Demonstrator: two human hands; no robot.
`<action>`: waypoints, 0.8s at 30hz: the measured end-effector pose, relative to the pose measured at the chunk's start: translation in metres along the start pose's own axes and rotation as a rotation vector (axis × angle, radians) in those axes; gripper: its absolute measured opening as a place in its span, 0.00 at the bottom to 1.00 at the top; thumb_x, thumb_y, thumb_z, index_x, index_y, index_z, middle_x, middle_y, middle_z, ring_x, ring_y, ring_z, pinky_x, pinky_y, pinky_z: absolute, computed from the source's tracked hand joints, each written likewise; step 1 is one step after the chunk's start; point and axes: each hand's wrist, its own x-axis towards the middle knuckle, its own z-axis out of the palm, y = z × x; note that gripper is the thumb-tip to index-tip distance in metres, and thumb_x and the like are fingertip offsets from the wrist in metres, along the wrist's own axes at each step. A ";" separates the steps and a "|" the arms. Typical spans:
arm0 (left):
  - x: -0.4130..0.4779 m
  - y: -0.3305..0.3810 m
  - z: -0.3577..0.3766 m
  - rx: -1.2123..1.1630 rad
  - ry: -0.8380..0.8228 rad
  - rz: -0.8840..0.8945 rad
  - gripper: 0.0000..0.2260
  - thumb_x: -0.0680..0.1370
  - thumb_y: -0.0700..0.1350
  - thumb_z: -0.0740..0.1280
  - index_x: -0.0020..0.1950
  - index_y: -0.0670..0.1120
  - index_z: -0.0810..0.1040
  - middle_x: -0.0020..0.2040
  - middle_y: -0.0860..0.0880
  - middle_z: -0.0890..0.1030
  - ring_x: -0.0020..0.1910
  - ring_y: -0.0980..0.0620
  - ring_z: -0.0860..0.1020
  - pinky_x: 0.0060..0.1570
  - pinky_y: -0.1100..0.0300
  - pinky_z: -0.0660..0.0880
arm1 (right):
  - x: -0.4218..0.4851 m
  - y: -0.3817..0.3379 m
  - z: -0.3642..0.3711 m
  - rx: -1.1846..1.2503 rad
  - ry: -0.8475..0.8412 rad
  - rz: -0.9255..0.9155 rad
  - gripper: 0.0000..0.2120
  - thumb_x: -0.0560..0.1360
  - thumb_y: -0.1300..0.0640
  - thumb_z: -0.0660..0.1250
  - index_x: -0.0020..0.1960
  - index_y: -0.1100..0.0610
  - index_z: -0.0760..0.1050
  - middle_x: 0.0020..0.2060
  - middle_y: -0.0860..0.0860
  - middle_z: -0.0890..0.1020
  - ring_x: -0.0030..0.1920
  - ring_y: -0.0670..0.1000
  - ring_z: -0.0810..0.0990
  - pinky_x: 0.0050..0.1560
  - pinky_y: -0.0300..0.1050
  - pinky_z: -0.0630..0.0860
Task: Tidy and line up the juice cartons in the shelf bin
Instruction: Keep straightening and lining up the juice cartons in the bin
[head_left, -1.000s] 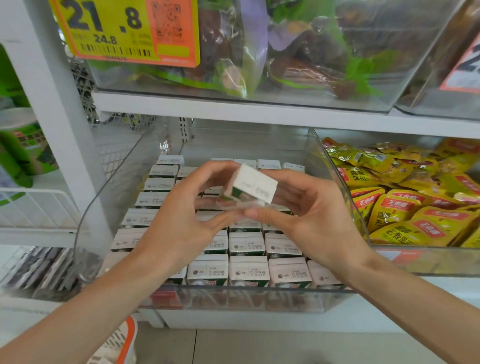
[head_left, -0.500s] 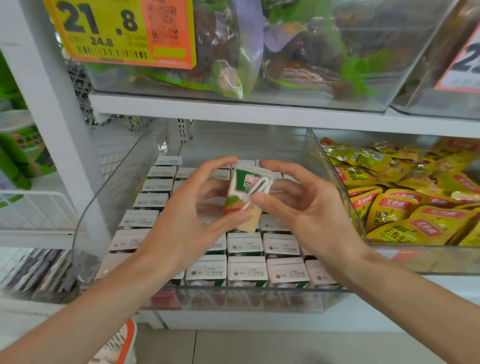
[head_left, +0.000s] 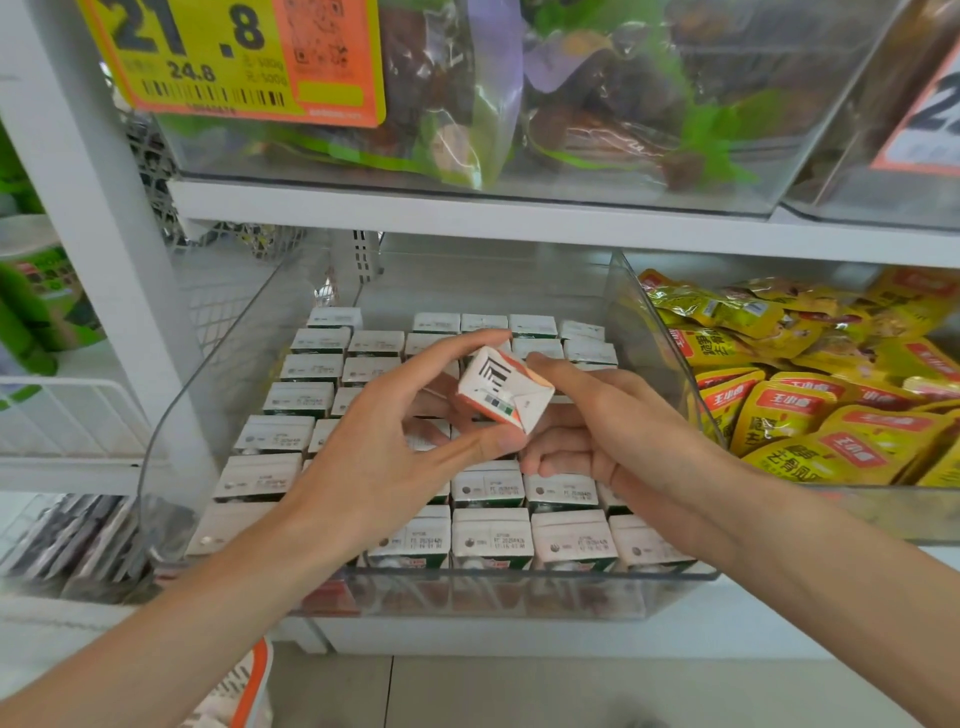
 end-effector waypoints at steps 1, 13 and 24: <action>0.000 0.000 0.000 -0.003 0.003 -0.002 0.29 0.69 0.62 0.75 0.70 0.71 0.74 0.57 0.61 0.83 0.54 0.54 0.83 0.54 0.55 0.82 | 0.000 0.000 0.000 0.000 -0.004 0.005 0.21 0.84 0.46 0.66 0.55 0.65 0.84 0.40 0.63 0.87 0.31 0.53 0.85 0.32 0.39 0.81; 0.000 0.001 -0.001 -0.043 0.009 -0.023 0.35 0.69 0.57 0.77 0.74 0.69 0.71 0.59 0.63 0.83 0.54 0.56 0.84 0.53 0.65 0.81 | -0.001 0.004 -0.004 0.012 0.010 -0.124 0.17 0.83 0.46 0.68 0.64 0.56 0.80 0.46 0.61 0.89 0.41 0.54 0.89 0.38 0.38 0.83; 0.005 -0.008 -0.008 -0.069 0.218 -0.077 0.20 0.67 0.50 0.81 0.57 0.62 0.83 0.53 0.65 0.85 0.53 0.65 0.84 0.49 0.73 0.78 | -0.006 0.008 0.000 -0.117 -0.087 -0.490 0.20 0.80 0.65 0.73 0.66 0.47 0.76 0.56 0.51 0.88 0.55 0.52 0.88 0.57 0.47 0.85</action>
